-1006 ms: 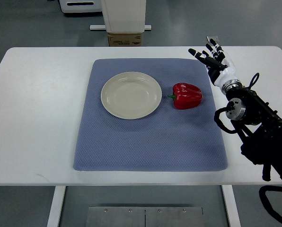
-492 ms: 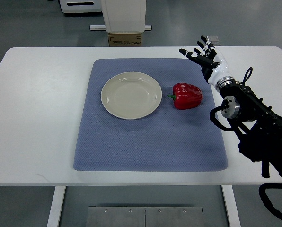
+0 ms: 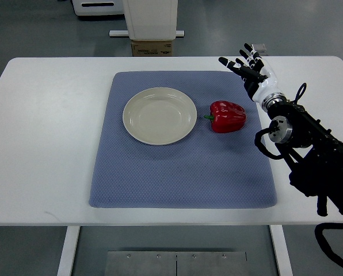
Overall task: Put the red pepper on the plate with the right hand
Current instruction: 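Move the right hand over the red pepper, fingers open, then lower the right hand onto the red pepper and close fingers around it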
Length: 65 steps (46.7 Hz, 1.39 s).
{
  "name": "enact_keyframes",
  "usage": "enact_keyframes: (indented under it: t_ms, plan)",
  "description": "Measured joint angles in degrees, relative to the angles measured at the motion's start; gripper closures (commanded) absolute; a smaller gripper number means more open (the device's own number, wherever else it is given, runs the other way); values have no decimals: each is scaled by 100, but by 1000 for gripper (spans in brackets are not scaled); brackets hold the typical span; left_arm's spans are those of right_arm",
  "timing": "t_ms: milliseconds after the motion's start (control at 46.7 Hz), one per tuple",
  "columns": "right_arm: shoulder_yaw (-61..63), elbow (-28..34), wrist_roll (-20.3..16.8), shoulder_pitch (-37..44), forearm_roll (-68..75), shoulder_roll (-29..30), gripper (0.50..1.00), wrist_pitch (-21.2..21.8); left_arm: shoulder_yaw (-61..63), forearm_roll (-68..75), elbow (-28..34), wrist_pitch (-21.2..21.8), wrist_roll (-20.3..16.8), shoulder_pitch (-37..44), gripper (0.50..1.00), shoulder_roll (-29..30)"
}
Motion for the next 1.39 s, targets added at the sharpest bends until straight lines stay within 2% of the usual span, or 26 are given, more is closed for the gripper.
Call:
enact_keyframes:
  t_ms: [385, 621, 856, 1070, 1391]
  plan:
    - [-523, 5, -1, 338, -10, -12, 502, 0, 0, 0, 0, -2, 2, -1, 500, 0]
    - [-1390, 79, 0, 574, -20, -528, 511, 224, 0, 0, 0, -2, 1, -2, 500, 0]
    - [-2393, 507, -1, 856, -79, -1089, 511, 422, 0, 0, -1, -2, -1, -1, 500, 0]
    - [-3123, 761, 13, 1047, -610, -1340, 511, 633, 0, 0, -1, -2, -2, 0, 500, 0]
    - [-3752, 799, 288, 1205, -1287, -1542, 513, 666, 0, 0, 0, 0, 2, -1, 500, 0]
